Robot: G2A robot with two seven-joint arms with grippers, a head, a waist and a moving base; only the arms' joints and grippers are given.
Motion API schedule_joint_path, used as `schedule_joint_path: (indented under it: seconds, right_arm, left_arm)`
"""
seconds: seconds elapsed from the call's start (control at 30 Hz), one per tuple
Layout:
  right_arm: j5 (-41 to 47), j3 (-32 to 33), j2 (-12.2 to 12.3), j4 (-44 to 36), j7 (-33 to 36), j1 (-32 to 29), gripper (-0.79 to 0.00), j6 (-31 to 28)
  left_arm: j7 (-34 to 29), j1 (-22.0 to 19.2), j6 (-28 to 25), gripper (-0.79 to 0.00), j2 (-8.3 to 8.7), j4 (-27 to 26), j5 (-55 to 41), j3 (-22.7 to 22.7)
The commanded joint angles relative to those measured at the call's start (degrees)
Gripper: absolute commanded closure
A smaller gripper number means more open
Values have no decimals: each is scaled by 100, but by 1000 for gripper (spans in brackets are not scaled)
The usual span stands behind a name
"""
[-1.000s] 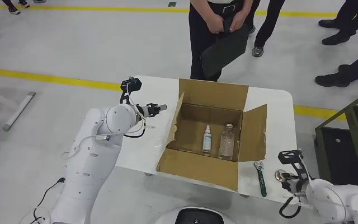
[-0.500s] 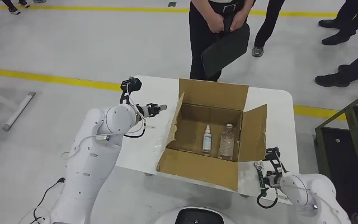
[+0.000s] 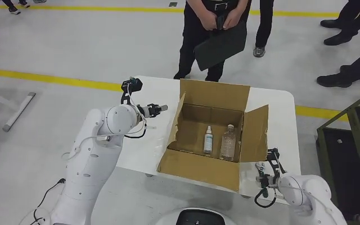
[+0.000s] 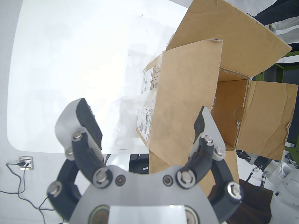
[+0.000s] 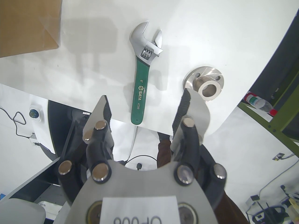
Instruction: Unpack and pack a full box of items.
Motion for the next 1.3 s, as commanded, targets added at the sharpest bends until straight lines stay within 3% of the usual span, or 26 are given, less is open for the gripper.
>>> schedule_joint_path:
  seconds: [0.0, 0.1, 0.13, 0.17, 0.2, 0.27, 0.33, 0.37, 1.27]
  right_arm:
    - [-38, -92, -10, 101, -10, 59, -785, 71]
    - [-124, -210, -23, 291, -28, 159, -770, 180]
    - [-144, -242, -27, 335, -28, 191, -727, 209]
    - [-158, -261, -31, 381, -16, 215, -613, 248]
    - [-172, -278, -33, 408, -5, 237, -560, 272]
    - [-168, -287, -38, 456, 15, 270, -529, 314]
    - [-163, -289, -40, 479, 23, 287, -406, 328]
    - [-163, -291, -41, 483, 28, 294, -391, 328]
    - [-272, -467, -78, 842, 67, 430, -305, 445]
  left_arm:
    - [0, 0, 0, -785, 0, 0, 0, 0]
    - [0, 0, 0, -785, 0, 0, 0, 0]
    - [0, 0, 0, -785, 0, 0, 0, 0]
    - [0, 0, 0, -785, 0, 0, 0, 0]
    - [0, 0, 0, -785, 0, 0, 0, 0]
    - [0, 0, 0, -785, 0, 0, 0, 0]
    - [0, 0, 0, -785, 0, 0, 0, 0]
    - [0, 0, 0, -785, 0, 0, 0, 0]
    - [0, 0, 0, -785, 0, 0, 0, 0]
